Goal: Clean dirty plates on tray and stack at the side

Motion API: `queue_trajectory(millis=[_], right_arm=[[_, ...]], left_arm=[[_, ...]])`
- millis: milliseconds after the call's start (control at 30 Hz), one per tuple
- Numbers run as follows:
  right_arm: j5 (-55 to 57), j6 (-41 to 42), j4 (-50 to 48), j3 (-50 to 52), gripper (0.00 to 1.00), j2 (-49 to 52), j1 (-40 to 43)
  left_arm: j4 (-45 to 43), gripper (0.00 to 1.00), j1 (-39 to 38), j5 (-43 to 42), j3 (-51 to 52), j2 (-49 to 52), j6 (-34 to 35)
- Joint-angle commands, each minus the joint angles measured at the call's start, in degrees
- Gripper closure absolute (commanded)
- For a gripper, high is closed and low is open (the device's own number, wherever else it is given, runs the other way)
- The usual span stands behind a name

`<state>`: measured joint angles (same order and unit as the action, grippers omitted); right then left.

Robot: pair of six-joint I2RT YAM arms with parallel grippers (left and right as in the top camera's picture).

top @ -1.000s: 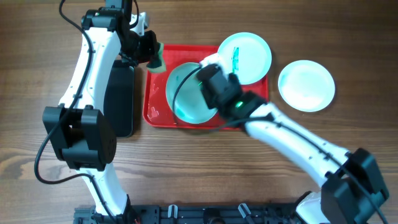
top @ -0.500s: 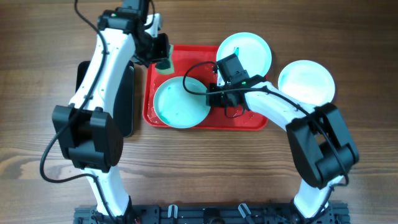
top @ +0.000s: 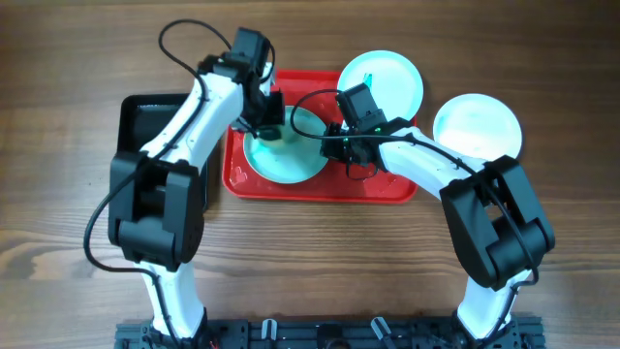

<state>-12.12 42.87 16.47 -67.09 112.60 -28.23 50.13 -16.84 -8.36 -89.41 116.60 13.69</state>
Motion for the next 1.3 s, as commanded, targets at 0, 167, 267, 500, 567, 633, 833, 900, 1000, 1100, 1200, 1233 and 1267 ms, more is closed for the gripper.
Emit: queue_trajectory(millis=[0, 167, 267, 500, 567, 633, 833, 900, 1000, 1100, 1200, 1233, 1267], right_arm=[[1.01, 1.05, -0.42, -0.02, 0.96, 0.46, -0.04], [1.01, 1.05, -0.61, -0.02, 0.96, 0.46, -0.20], [1.01, 1.03, -0.57, -0.02, 0.96, 0.46, -0.31], [1.09, 0.74, -0.94, -0.02, 0.96, 0.46, -1.36], [1.29, 0.76, -1.07, -0.02, 0.96, 0.46, -1.51], [1.27, 0.76, -1.05, -0.02, 0.96, 0.46, -1.51], [1.27, 0.63, -1.03, -0.02, 0.96, 0.46, -1.55], [1.25, 0.61, -1.03, -0.02, 0.96, 0.46, -1.55], [1.25, 0.59, -1.03, -0.02, 0.96, 0.46, -1.55], [1.25, 0.59, -0.98, -0.02, 0.96, 0.46, -1.55], [1.20, 0.61, -0.81, -0.02, 0.96, 0.46, -1.55], [1.18, 0.59, -0.76, -0.02, 0.96, 0.46, -1.55], [1.11, 0.59, -0.74, -0.02, 0.96, 0.46, -1.55]], left_arm=[[-3.98, 0.96, -2.34, 0.50, 3.98, 0.81, 1.40], [-7.82, 0.96, -4.28, 0.50, 4.68, 3.54, 1.44], [-10.73, 0.96, -4.70, 0.52, 4.68, 6.43, 3.76], [-12.52, 0.96, -1.92, 1.03, 4.66, 8.46, 12.55], [-12.63, 0.96, -0.46, 0.98, 4.66, 8.46, 15.91], [-12.74, 0.96, 1.01, 0.96, 4.66, 8.46, 19.78], [-12.68, 0.96, 3.52, 0.94, 4.66, 8.46, 28.48], [-12.63, 0.96, 3.50, 0.46, 4.66, 8.46, 29.77], [-13.11, 0.96, 3.08, -1.36, 4.66, 8.46, 27.65], [-14.88, 0.96, 2.21, -8.07, 4.66, 8.46, 16.15], [-14.34, 0.96, 0.87, -10.32, 4.66, 8.46, 6.54], [-13.84, 0.96, 0.44, -10.27, 4.66, 8.46, 4.22], [-13.11, 0.96, -0.07, -10.29, 4.66, 8.46, 1.20]])
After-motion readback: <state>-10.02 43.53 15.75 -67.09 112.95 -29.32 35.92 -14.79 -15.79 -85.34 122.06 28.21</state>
